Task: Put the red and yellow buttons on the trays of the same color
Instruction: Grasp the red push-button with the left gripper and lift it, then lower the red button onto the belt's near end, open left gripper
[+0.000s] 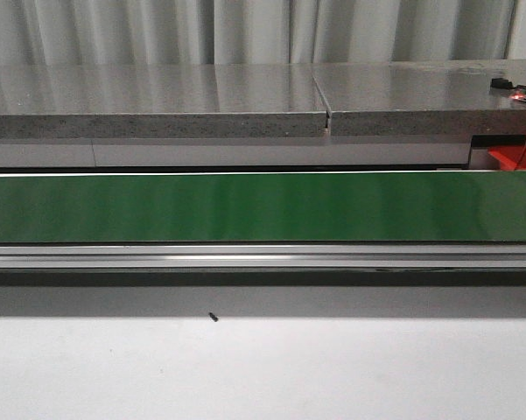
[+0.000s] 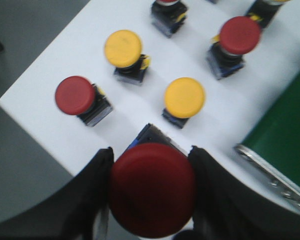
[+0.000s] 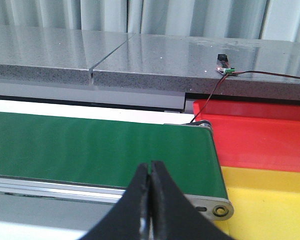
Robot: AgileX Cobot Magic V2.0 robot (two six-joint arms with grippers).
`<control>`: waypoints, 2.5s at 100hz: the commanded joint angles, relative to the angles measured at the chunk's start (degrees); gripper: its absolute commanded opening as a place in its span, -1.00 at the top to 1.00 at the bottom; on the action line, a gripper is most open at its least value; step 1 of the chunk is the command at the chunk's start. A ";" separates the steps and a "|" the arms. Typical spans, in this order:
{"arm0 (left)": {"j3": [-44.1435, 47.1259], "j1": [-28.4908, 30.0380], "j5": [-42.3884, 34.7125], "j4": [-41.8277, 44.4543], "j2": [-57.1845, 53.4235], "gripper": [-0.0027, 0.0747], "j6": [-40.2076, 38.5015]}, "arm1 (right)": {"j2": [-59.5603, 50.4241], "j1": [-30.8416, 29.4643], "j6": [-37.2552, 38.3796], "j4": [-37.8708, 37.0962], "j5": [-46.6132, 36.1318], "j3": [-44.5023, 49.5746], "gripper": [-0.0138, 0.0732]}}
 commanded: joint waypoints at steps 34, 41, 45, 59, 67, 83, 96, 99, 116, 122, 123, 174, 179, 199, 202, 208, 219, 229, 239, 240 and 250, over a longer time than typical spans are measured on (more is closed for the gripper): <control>-9.70 -10.38 -1.38 -12.18 2.89 0.98 10.75 | -0.92 0.13 -0.22 -0.41 -4.86 -0.95 0.84; -10.10 -11.90 -1.89 -12.40 5.23 0.98 11.05 | -0.92 0.13 -0.22 -0.41 -4.86 -0.95 0.84; -10.51 -12.61 -1.90 -12.49 6.44 0.98 11.40 | -0.92 0.13 -0.22 -0.41 -4.86 -0.95 0.84; -12.30 -14.30 -2.33 -12.65 11.10 0.98 11.97 | -0.92 0.13 -0.22 -0.41 -4.86 -0.95 0.84; -13.17 -15.11 -2.88 -12.76 13.10 0.98 11.97 | -0.92 0.13 -0.22 -0.41 -4.86 -0.95 0.84; -14.13 -15.88 -3.51 -13.37 15.46 0.98 11.97 | -0.92 0.13 -0.22 -0.41 -4.86 -0.95 0.84; -14.27 -16.10 -4.54 -13.50 16.60 0.98 12.06 | -0.92 0.13 -0.22 -0.41 -4.86 -0.95 0.84; -14.27 -16.10 -4.68 -13.53 16.70 0.98 12.06 | -0.92 0.13 -0.22 -0.41 -4.86 -0.95 0.84; -14.27 -16.10 -4.85 -13.53 17.58 0.98 12.06 | -0.92 0.13 -0.22 -0.41 -4.86 -0.95 0.84; -14.27 -16.10 -4.62 -13.63 17.82 0.98 12.06 | -0.92 0.13 -0.22 -0.41 -4.86 -0.95 0.84; -14.27 -16.10 -4.62 -13.63 17.92 0.98 12.06 | -0.92 0.13 -0.22 -0.41 -4.86 -0.95 0.84; -14.73 -16.17 -3.51 -17.91 18.61 -0.78 16.61 | -0.92 0.13 -0.22 -0.41 -4.86 -0.95 0.84; -15.40 -16.17 -3.01 -18.76 18.61 -0.91 16.61 | -0.92 0.13 -0.22 -0.41 -4.86 -0.95 0.84; -19.52 -16.17 -0.83 -21.51 17.02 -0.74 16.61 | -0.92 0.13 -0.22 -0.41 -4.86 -0.95 0.84; -20.22 -16.17 -0.54 -21.51 16.32 -0.73 16.61 | -0.92 0.13 -0.22 -0.41 -4.86 -0.95 0.84; -21.17 -16.17 -0.06 -21.51 15.10 -0.73 16.61 | -0.92 0.13 -0.22 -0.41 -4.86 -0.95 0.84; -21.47 -15.47 0.17 -21.31 12.43 -0.73 16.61 | -0.92 0.13 -0.22 -0.41 -4.86 -0.95 0.84; -20.88 -13.64 0.38 -21.31 10.26 -0.73 16.61 | -0.92 0.13 -0.22 -0.41 -4.86 -0.95 0.84; -19.12 -10.57 0.38 -21.31 8.22 -0.73 16.31 | -0.92 0.13 -0.22 -0.41 -4.86 -0.95 0.84; -18.94 -10.03 0.38 -21.31 7.99 -0.73 16.31 | -0.92 0.13 -0.22 -0.41 -4.86 -0.95 0.84; -16.15 -5.74 0.26 -20.74 6.40 -0.72 16.61 | -0.92 0.13 -0.22 -0.41 -4.86 -0.95 0.84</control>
